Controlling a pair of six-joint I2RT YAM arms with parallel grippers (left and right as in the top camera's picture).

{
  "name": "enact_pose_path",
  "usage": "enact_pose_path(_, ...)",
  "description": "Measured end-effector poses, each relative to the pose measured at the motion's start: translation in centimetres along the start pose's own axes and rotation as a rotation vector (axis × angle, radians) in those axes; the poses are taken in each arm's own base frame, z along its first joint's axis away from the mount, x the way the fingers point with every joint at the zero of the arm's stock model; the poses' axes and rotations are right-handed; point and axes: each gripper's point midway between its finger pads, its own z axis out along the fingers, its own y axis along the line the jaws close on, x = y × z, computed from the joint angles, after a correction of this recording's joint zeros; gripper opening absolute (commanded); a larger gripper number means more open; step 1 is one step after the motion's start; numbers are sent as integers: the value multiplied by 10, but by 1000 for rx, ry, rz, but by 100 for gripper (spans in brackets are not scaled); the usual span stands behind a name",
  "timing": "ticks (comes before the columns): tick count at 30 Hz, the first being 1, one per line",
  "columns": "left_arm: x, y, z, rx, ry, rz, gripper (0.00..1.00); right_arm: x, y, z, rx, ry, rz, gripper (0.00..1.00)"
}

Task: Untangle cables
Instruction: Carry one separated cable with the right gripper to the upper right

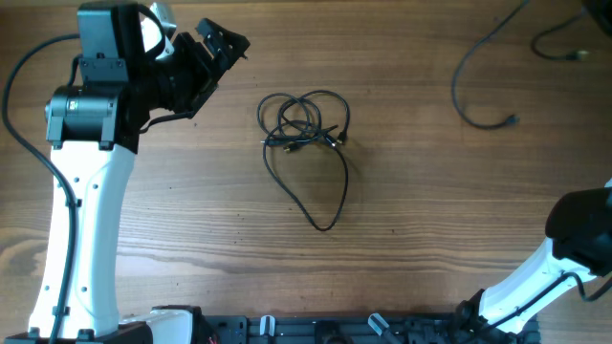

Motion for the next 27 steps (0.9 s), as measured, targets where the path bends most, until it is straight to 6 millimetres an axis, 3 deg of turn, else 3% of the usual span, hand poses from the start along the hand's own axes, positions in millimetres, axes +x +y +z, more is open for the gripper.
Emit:
enact_pose_path(5, 0, 0, 0, 0, 0, 0, 100, -15, -23, -2, 142, -74, -47, 4)
enact_pose_path(13, 0, 0, 0, -2, 2, -2, 99, -33, -33, -3, 203, -144, -86, 4)
enact_pose_path(17, 0, 0, 0, -2, 2, -2, 99, -25, -48, 20, 225, -103, -76, 4)
enact_pose_path(22, 0, 1, 0, -2, 2, -2, 99, -2, -86, 72, 278, -8, -45, 5)
enact_pose_path(23, 0, 1, 0, -2, 2, -2, 99, 1, -93, 79, 288, 6, -41, 7)
enact_pose_path(24, 0, 0, 0, -2, 2, -2, 99, 6, -100, 89, 302, 22, -36, 18)
enact_pose_path(25, 0, 0, 0, -2, 2, -2, 99, 12, -108, 97, 312, 40, -34, 30)
enact_pose_path(26, 0, 0, 0, -2, 2, -2, 99, 18, -116, 107, 324, 62, -34, 49)
enact_pose_path(27, 0, 1, 0, -2, 2, -2, 99, 25, -122, 115, 331, 82, -30, 59)
